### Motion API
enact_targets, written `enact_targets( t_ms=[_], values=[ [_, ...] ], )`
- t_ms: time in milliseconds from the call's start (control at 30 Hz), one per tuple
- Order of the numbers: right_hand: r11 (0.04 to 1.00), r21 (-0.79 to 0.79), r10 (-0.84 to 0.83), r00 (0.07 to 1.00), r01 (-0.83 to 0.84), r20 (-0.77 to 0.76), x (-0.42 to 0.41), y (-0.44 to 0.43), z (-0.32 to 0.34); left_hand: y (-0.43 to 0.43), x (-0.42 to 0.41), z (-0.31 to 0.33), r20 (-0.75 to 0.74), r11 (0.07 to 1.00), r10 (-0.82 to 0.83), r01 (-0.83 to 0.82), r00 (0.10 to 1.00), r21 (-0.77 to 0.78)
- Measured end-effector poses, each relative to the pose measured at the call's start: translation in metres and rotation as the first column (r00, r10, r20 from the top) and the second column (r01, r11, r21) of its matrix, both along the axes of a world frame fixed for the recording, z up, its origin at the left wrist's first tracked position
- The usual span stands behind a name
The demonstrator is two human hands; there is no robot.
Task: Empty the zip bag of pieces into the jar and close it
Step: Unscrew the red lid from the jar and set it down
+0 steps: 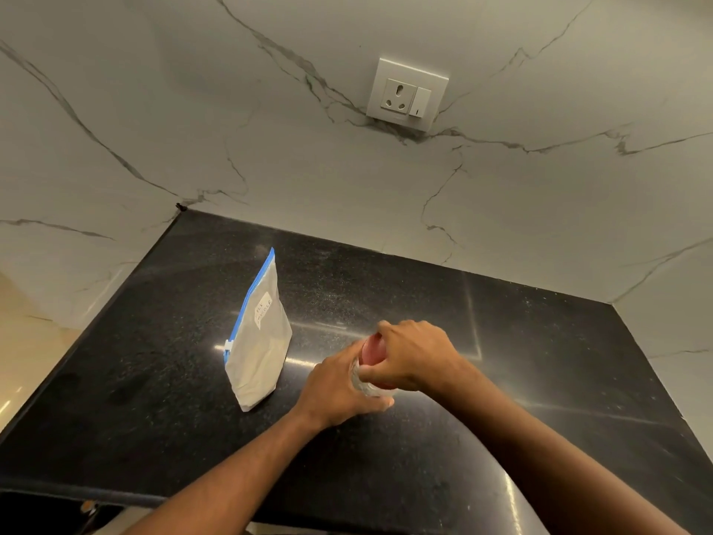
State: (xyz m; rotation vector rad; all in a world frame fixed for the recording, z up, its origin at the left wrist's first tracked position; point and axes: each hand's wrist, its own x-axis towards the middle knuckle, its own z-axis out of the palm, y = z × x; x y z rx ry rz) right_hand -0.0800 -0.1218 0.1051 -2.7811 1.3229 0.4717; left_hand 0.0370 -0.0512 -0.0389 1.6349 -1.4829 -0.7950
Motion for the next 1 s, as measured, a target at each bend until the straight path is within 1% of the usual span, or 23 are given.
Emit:
enact_targets(
  t_ms=[67, 133, 167, 200, 233, 267, 300, 367, 400, 433, 467, 533, 633, 667, 767, 800, 900, 1000],
  values=[
    [0.996, 0.030, 0.078, 0.997, -0.078, 0.026, -0.004, 0.000, 0.004, 0.001, 0.000, 0.002, 0.006, 1.000, 0.001, -0.001, 1.000, -0.007],
    [0.989, 0.017, 0.147, 0.985, -0.149, 0.095, -0.013, 0.001, 0.007, 0.001, 0.001, 0.005, 0.015, 1.000, -0.003, 0.003, 1.000, -0.017],
    [0.988, 0.029, 0.142, 0.975, -0.149, 0.169, -0.020, -0.001, 0.010, 0.001, 0.001, 0.005, 0.014, 1.000, -0.008, 0.008, 1.000, -0.020],
    [0.991, 0.067, 0.096, 0.956, -0.119, 0.276, -0.030, -0.003, 0.012, 0.000, 0.001, 0.006, 0.006, 1.000, -0.010, 0.011, 1.000, -0.019],
    [0.990, 0.123, 0.013, 0.914, -0.069, 0.405, -0.039, -0.006, 0.013, 0.000, 0.001, 0.005, -0.003, 1.000, -0.006, 0.006, 1.000, -0.016],
    [0.986, 0.164, -0.079, 0.841, -0.012, 0.535, -0.050, -0.008, 0.011, 0.001, 0.001, 0.005, -0.009, 1.000, 0.003, -0.003, 1.000, -0.016],
    [0.983, 0.176, -0.155, 0.742, 0.051, 0.652, -0.061, -0.009, 0.006, 0.001, 0.000, 0.004, -0.011, 1.000, 0.016, -0.017, 1.000, -0.017],
    [0.959, 0.202, -0.278, 0.522, 0.197, 0.806, -0.080, -0.009, -0.014, 0.001, -0.002, 0.002, -0.010, 0.999, 0.049, -0.049, 0.999, -0.013],
    [0.935, 0.239, -0.336, 0.435, 0.263, 0.836, -0.089, -0.007, -0.029, 0.002, -0.003, 0.002, -0.009, 0.998, 0.067, -0.067, 0.998, -0.008],
    [0.906, 0.276, -0.391, 0.380, 0.322, 0.839, -0.095, -0.005, -0.046, 0.002, -0.004, 0.001, -0.003, 0.996, 0.084, -0.084, 0.996, -0.004],
    [0.879, 0.292, -0.430, 0.361, 0.378, 0.828, -0.102, -0.002, -0.064, 0.003, -0.005, 0.001, 0.004, 0.995, 0.095, -0.095, 0.995, -0.003],
    [0.844, 0.277, -0.468, 0.379, 0.459, 0.798, -0.110, 0.004, -0.098, 0.003, -0.007, 0.002, 0.010, 0.994, 0.109, -0.109, 0.994, -0.002],
    [0.821, 0.299, -0.517, 0.412, 0.486, 0.750, -0.113, 0.012, -0.131, 0.003, -0.007, 0.005, 0.011, 0.991, 0.130, -0.130, 0.991, -0.006],
    [0.821, 0.295, -0.525, 0.444, 0.488, 0.726, -0.113, 0.013, -0.138, 0.003, -0.007, 0.006, 0.006, 0.991, 0.136, -0.135, 0.991, -0.007],
    [0.843, 0.225, -0.510, 0.591, 0.489, 0.625, -0.109, 0.016, -0.148, 0.001, -0.006, 0.008, -0.016, 0.989, 0.149, -0.149, 0.989, -0.003],
    [0.850, 0.209, -0.501, 0.620, 0.484, 0.604, -0.108, 0.017, -0.148, -0.001, -0.006, 0.007, -0.026, 0.989, 0.148, -0.148, 0.989, -0.004],
    [0.863, 0.219, -0.486, 0.633, 0.455, 0.602, -0.106, 0.017, -0.145, -0.001, -0.007, 0.008, -0.065, 0.992, 0.123, -0.123, 0.990, -0.002],
    [0.868, 0.220, -0.472, 0.599, 0.445, 0.647, -0.106, 0.019, -0.134, 0.008, -0.009, 0.013, -0.077, 0.992, 0.123, -0.120, 0.989, 0.039]
  ],
)
